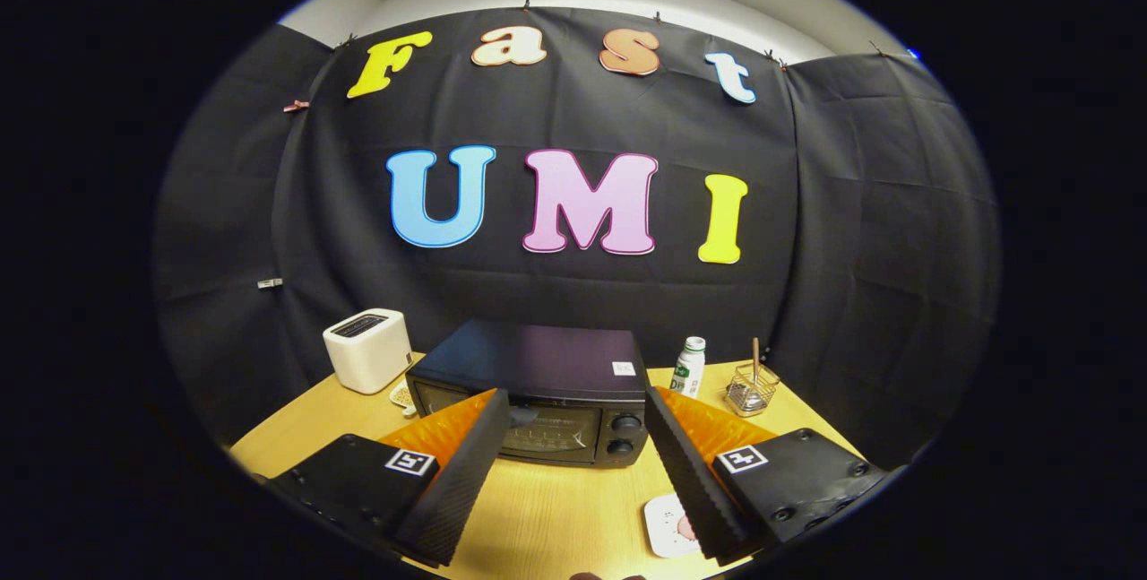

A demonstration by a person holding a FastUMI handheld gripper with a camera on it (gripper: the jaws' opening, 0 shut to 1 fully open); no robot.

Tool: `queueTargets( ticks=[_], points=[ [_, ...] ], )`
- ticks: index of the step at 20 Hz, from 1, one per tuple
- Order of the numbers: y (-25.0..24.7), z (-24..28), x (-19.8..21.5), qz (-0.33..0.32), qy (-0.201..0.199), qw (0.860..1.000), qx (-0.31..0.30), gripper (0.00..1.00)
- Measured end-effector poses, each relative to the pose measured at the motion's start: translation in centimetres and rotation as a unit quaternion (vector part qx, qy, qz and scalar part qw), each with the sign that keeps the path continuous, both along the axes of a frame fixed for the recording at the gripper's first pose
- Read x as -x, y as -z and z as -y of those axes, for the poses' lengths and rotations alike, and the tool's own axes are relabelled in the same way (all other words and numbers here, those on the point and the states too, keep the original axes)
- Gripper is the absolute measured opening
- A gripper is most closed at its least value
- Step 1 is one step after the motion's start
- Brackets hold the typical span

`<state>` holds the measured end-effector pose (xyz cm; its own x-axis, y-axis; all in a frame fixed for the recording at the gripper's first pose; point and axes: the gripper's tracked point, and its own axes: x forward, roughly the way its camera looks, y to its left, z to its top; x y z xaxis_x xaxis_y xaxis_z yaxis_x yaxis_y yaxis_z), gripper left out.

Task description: Open the toaster oven, put the food inside, and close the toaster oven door.

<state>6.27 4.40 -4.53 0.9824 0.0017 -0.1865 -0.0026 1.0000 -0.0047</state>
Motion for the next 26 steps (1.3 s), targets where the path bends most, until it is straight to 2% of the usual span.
queueTargets(
  ticks=[8, 15, 21, 25, 26],
  points=[
    [2.1, -5.3, -6.3, -0.016, -0.006, 1.0, -0.015, 0.98],
    [6.5, -7.8, -11.4, -0.037, -0.009, 0.999, -0.009, 0.98],
    [11.3, -8.0, -13.5, -0.076, 0.002, 0.997, -0.008, 0.99],
    [12.5, -8.7, -13.2, -0.077, -0.005, 0.997, 0.015, 0.99],
    [13.6, -8.8, -12.7, -0.099, -0.008, 0.995, 0.014, 0.99]
  ],
)
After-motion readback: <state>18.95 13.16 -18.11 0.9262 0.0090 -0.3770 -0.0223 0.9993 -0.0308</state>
